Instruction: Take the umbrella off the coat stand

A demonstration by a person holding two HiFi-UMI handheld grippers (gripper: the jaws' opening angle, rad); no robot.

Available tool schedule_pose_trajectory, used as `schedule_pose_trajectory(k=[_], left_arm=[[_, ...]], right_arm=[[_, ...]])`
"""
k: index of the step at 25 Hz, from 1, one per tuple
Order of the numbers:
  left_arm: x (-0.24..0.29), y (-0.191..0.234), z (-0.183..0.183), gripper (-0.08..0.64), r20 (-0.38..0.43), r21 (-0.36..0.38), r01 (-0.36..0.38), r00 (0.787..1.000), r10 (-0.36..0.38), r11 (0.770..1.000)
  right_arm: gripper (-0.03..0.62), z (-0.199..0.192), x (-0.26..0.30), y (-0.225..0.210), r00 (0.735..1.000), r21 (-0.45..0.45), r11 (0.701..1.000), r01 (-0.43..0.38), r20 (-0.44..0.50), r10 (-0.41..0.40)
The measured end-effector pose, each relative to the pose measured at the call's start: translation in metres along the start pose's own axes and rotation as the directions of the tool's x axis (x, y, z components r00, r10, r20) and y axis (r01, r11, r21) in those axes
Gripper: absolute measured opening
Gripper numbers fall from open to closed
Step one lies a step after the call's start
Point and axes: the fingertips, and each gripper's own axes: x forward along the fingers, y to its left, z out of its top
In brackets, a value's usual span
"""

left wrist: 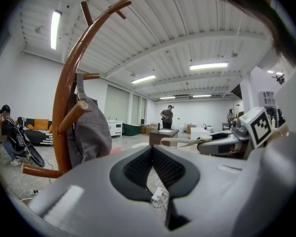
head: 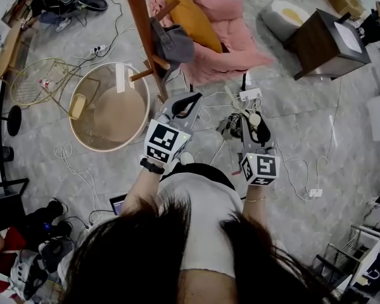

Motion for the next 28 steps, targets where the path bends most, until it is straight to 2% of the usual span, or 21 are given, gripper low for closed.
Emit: schedule_pose_trajectory(k=[15, 28], left_arm=[[0.002, 0.007, 0.001, 0.058, -0.002, 0.0, -0.048, 0.999, 0.048, 0.999], [0.002, 0.013, 0.001, 0.058, 0.004, 0.002, -0.051, 0.999, 0.051, 0.999]], right_arm=[[0.161, -0.001, 0.01, -0.009, 1.0, -0.001, 1.0, -0.022, 0.002, 0.022], [0.161, 0.0, 0.017, -0.009, 1.0, 0.004, 1.0, -0.023, 0.008, 0.023]])
